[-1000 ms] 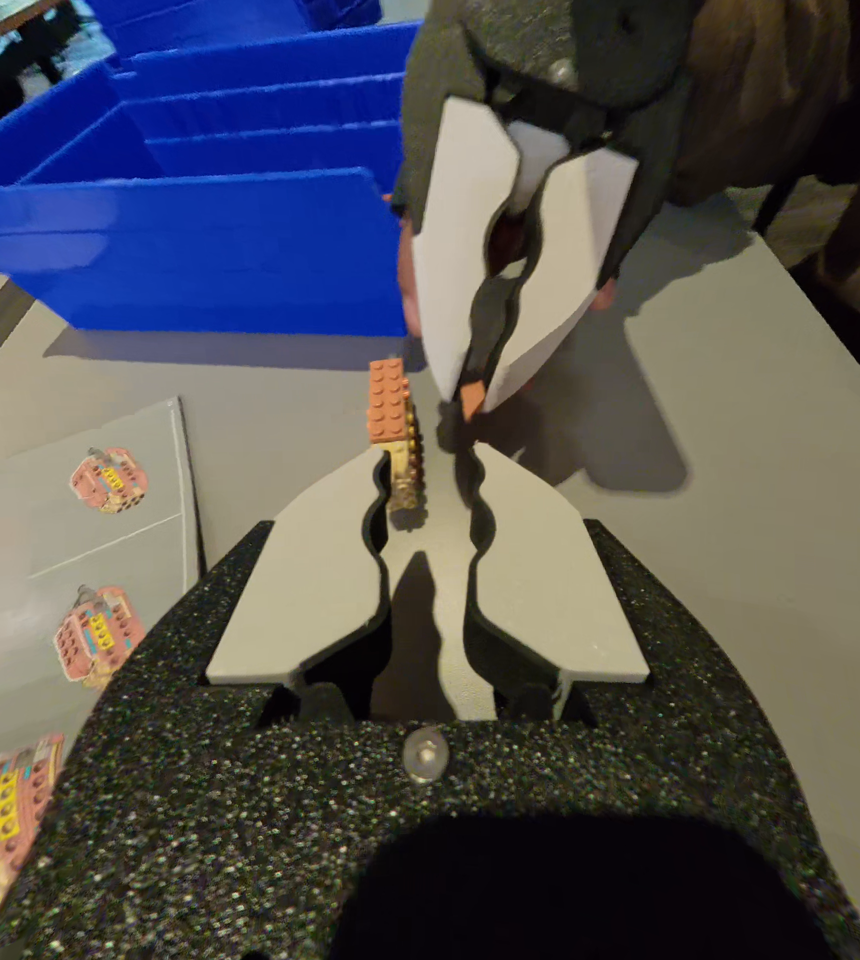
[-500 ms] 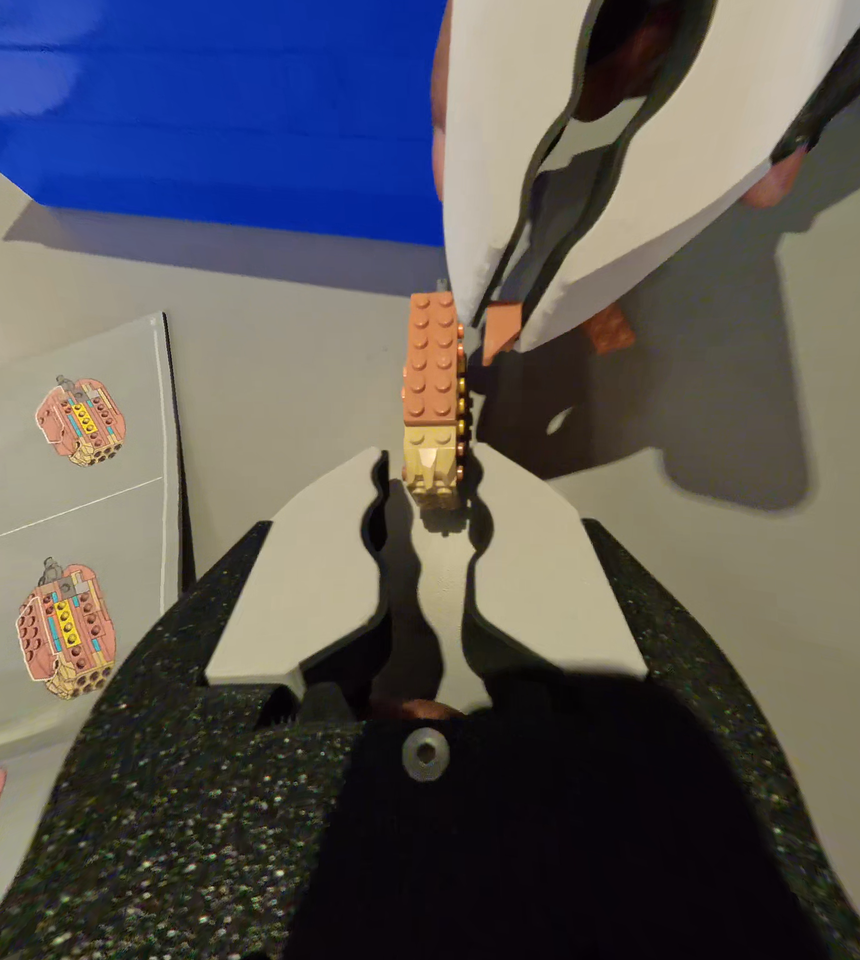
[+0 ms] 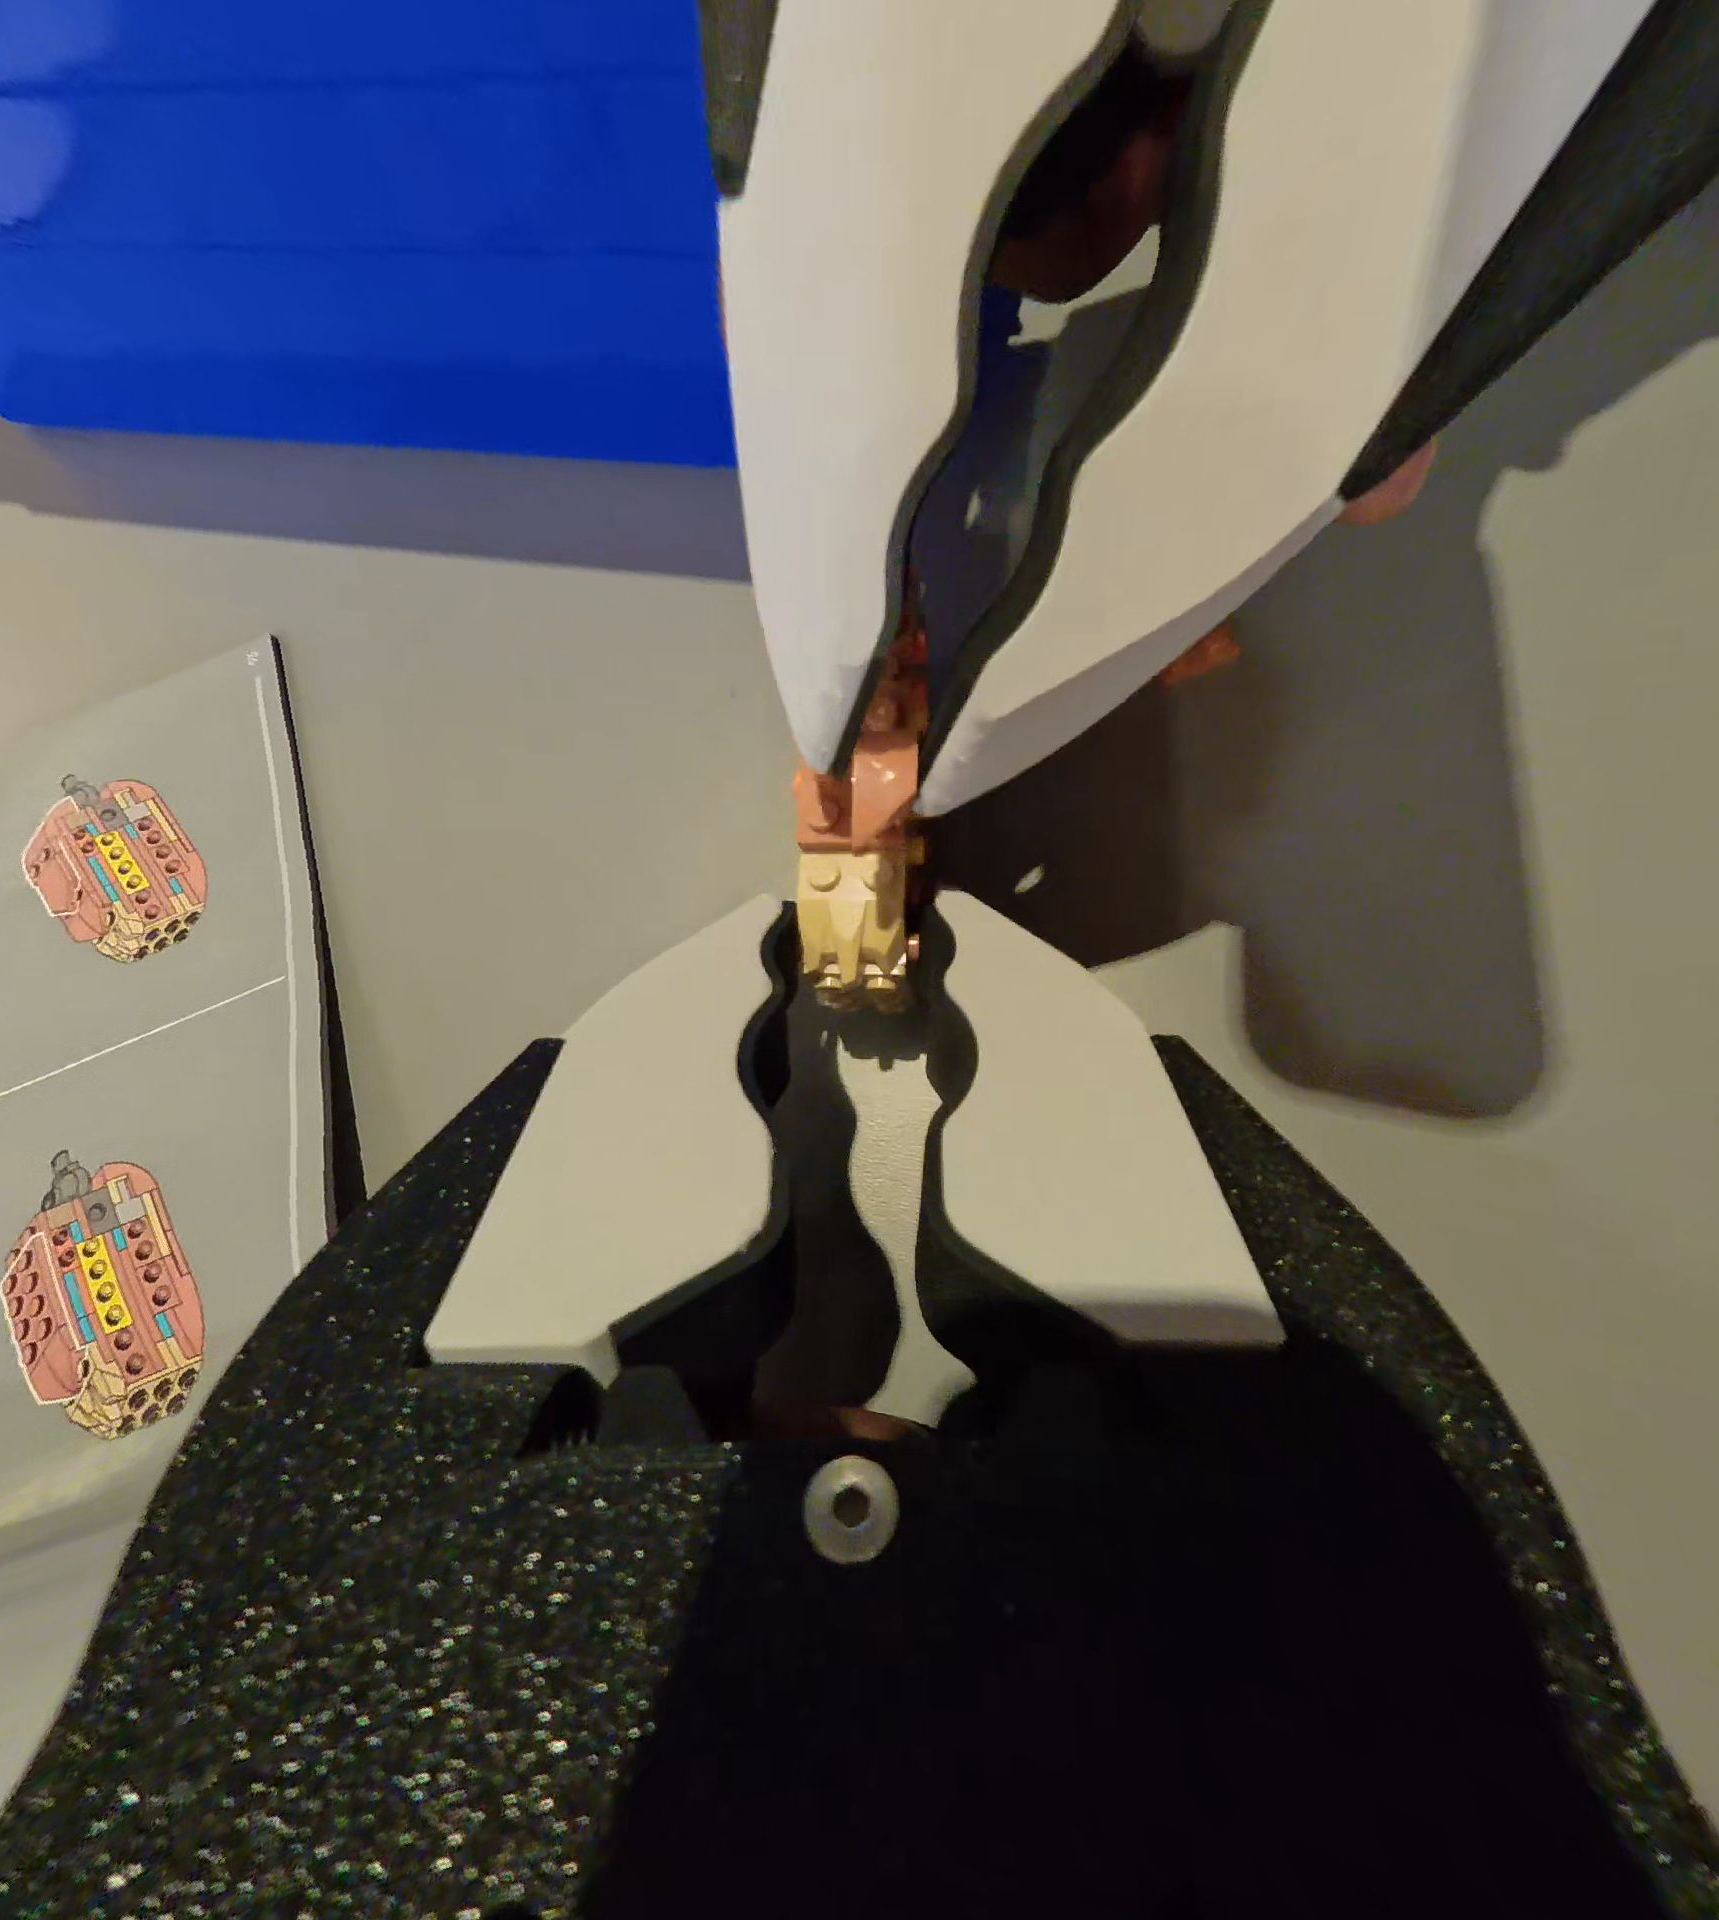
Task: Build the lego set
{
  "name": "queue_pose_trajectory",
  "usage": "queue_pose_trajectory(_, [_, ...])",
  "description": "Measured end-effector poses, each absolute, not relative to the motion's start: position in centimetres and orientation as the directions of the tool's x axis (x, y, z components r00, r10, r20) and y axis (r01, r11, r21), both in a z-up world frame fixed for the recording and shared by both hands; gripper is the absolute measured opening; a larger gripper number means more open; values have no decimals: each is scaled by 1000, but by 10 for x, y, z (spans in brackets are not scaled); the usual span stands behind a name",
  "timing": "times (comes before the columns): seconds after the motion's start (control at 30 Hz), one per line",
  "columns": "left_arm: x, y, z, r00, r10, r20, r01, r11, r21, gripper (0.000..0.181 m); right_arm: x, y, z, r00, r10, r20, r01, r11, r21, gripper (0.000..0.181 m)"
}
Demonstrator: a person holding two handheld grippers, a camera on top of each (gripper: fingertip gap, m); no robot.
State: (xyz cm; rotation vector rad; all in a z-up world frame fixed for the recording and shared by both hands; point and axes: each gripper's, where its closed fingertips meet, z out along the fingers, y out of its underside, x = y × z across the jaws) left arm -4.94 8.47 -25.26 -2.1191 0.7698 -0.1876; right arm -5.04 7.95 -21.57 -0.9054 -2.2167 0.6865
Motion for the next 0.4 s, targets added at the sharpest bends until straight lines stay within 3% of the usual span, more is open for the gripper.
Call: queue_pose_trajectory(0.4, [-48, 83, -252, 792, -595, -137, -464, -441, -768, 22, -51, 77, -219, -575, 722, 385, 422, 665, -616, 9])
